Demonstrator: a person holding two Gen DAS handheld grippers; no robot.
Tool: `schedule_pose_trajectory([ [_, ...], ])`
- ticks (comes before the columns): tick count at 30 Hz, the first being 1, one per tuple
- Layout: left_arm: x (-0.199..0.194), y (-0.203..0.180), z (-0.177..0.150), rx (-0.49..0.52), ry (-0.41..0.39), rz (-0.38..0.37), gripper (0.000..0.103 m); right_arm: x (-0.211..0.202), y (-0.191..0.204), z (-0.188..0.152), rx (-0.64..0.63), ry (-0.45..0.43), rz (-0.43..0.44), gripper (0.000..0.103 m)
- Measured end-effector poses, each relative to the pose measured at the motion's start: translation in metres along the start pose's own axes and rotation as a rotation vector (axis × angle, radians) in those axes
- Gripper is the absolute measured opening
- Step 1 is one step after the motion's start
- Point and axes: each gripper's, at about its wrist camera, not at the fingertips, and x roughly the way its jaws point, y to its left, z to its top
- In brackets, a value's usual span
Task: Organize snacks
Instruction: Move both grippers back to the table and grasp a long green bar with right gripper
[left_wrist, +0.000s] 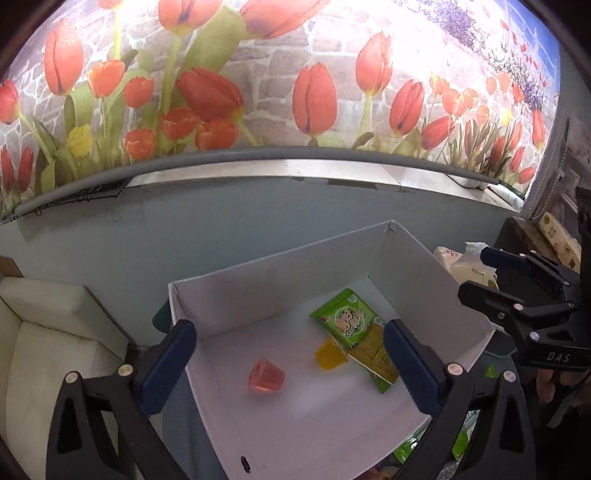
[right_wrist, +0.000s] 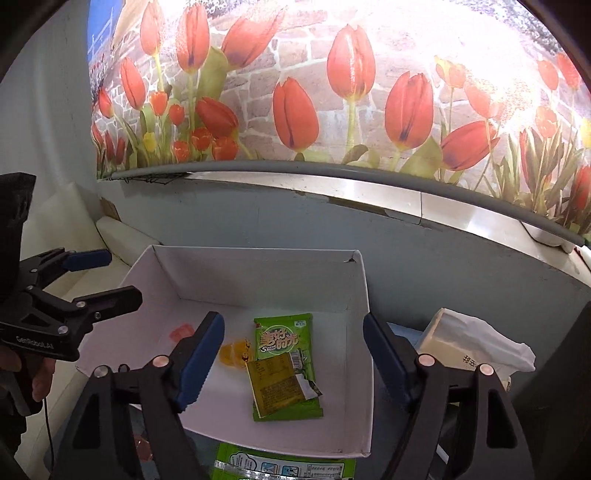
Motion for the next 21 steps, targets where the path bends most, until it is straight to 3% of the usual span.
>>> schedule_pose_trajectory([
  [3, -0.006, -0.003, -0.002, 0.004, -0.015, 0.024, 0.103, -0.016, 0.005, -0.006, -0.020, -0.035, -0.022, 0.085],
  [8, -0.028, -0.006, -0.007, -0.021, -0.031, -0.002, 0.103, -0.052, 0.016, -0.024, -0.040, -0.075, -0.026, 0.085],
  [12, -0.065, -0.016, -0.024, -0.011, -0.078, -0.039, 0.103, -0.091, 0.032, -0.059, -0.097, -0.084, 0.050, 0.088],
  [15, -0.090, -0.031, -0.052, 0.027, -0.084, -0.065, 0.103, -0.112, 0.045, -0.101, -0.233, -0.049, 0.099, 0.088],
  [17, -0.102, -0.041, -0.073, 0.054, -0.084, -0.074, 0.103, -0.115, 0.051, -0.134, -0.306, 0.021, 0.118, 0.088],
  [21, -0.118, -0.062, -0.120, 0.090, -0.060, -0.094, 0.103, -0.108, 0.059, -0.188, -0.362, 0.134, 0.176, 0.088],
])
